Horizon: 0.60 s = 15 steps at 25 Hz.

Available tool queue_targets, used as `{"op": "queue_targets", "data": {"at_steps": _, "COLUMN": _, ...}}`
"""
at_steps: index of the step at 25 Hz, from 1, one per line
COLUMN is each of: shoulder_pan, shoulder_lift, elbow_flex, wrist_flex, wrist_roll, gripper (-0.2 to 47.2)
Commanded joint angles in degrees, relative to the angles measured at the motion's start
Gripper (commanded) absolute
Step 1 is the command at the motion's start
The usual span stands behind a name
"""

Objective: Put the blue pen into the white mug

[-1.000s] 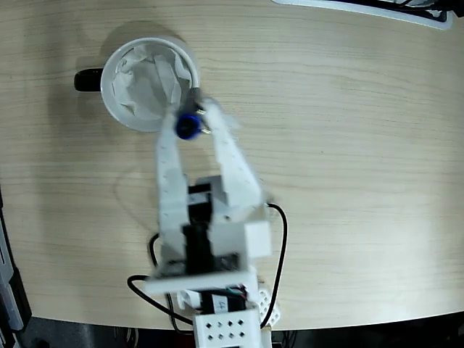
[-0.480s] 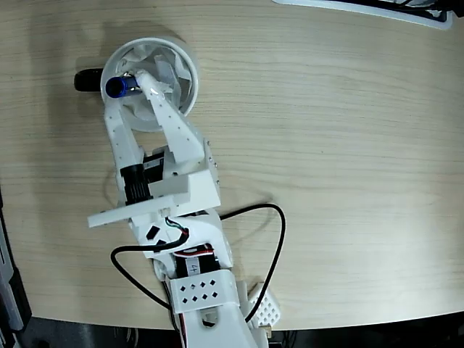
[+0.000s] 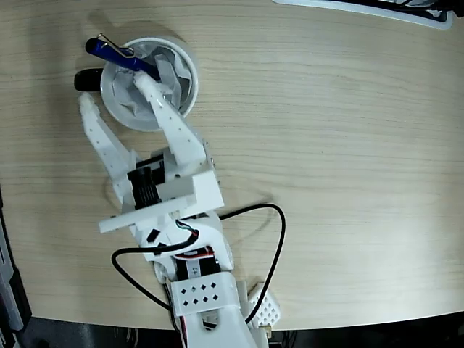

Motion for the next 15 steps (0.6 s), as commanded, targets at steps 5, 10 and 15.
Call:
{"op": "queue_targets", "data": {"at_steps": 5, "shoulder_pan": 4.7, "shoulder_lift": 26.7, "elbow_flex": 17.1, "wrist_flex": -1.3, "wrist_roll": 29.9, "gripper": -0.1}}
{"op": "queue_targets", "data": {"at_steps": 10, "shoulder_pan": 15.6, "shoulder_lift": 43.9, "elbow_flex": 35.5, "wrist_flex": -1.2, "wrist_roll": 52.7, "gripper": -0.1}}
{"op": "queue_targets", "data": {"at_steps": 15, "shoulder_pan": 26.8, "shoulder_lift": 56.6, "elbow_flex": 38.1, "wrist_flex": 24.0, "wrist_roll": 68.0, "gripper": -0.1}}
